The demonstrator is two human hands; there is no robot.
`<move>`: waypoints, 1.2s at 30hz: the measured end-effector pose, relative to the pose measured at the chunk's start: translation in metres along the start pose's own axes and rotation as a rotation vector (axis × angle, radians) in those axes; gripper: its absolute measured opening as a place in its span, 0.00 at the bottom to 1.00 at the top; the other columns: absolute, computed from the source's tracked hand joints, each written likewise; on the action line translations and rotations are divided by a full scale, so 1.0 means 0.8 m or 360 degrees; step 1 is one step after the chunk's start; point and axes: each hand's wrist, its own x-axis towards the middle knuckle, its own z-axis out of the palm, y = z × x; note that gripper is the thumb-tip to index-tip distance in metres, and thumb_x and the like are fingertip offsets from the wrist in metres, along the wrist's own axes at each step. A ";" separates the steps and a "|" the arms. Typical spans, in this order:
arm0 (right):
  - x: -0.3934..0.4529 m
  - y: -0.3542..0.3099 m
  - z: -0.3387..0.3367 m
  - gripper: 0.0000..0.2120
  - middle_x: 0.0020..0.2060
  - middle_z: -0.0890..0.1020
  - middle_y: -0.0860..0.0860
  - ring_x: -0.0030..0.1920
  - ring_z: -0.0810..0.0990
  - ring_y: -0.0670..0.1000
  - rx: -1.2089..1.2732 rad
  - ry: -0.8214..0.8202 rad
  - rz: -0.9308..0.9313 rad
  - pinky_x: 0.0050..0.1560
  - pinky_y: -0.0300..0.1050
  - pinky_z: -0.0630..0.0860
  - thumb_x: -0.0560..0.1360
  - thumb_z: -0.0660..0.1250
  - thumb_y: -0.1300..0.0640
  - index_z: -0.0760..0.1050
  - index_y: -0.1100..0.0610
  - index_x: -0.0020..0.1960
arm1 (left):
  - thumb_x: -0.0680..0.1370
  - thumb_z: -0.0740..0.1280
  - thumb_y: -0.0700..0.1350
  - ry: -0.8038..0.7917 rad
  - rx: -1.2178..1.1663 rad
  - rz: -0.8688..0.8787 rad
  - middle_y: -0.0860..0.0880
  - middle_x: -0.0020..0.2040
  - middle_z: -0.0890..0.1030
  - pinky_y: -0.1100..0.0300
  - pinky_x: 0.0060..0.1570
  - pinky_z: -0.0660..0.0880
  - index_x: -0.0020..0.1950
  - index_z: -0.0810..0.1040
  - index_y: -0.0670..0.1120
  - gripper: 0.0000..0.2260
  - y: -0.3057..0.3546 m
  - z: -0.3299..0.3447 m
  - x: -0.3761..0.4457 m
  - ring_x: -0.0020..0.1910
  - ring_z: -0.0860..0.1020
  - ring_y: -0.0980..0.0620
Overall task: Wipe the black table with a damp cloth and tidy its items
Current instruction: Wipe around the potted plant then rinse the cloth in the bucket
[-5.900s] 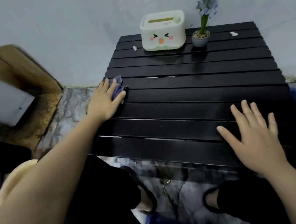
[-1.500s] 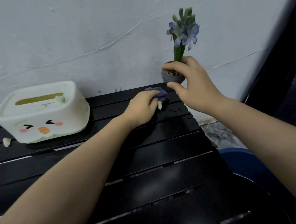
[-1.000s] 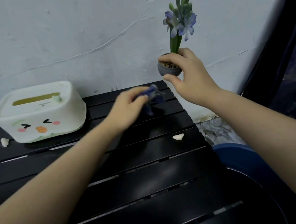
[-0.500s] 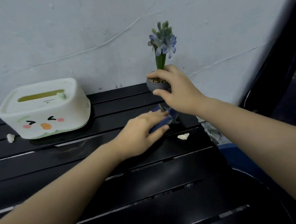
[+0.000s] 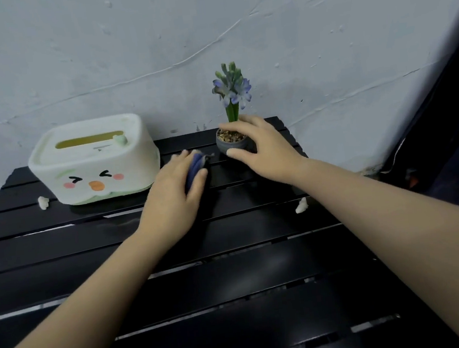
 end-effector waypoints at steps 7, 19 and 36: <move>-0.218 -0.048 -0.050 0.29 0.80 0.57 0.44 0.80 0.50 0.43 -0.0293 0.0151 0.0491 0.79 0.45 0.49 0.82 0.56 0.38 0.58 0.46 0.80 | 0.84 0.55 0.53 -0.0150 0.0464 -0.0037 0.42 0.79 0.62 0.52 0.77 0.52 0.79 0.61 0.43 0.25 0.019 0.024 -0.010 0.78 0.59 0.42; -0.437 -0.087 -0.043 0.38 0.78 0.65 0.49 0.77 0.58 0.48 -0.0794 -0.0183 0.1035 0.71 0.52 0.56 0.79 0.46 0.28 0.63 0.50 0.79 | 0.84 0.58 0.52 -0.0487 -0.0094 0.0607 0.49 0.73 0.74 0.57 0.75 0.62 0.73 0.72 0.47 0.20 0.164 0.089 -0.074 0.74 0.69 0.50; -0.440 -0.084 -0.032 0.38 0.82 0.49 0.46 0.81 0.53 0.49 -0.0719 -0.0049 0.0896 0.71 0.48 0.70 0.79 0.44 0.28 0.47 0.47 0.82 | 0.83 0.58 0.51 -0.0419 0.0099 0.0290 0.47 0.77 0.67 0.53 0.74 0.59 0.76 0.68 0.47 0.22 0.153 0.122 0.035 0.78 0.62 0.45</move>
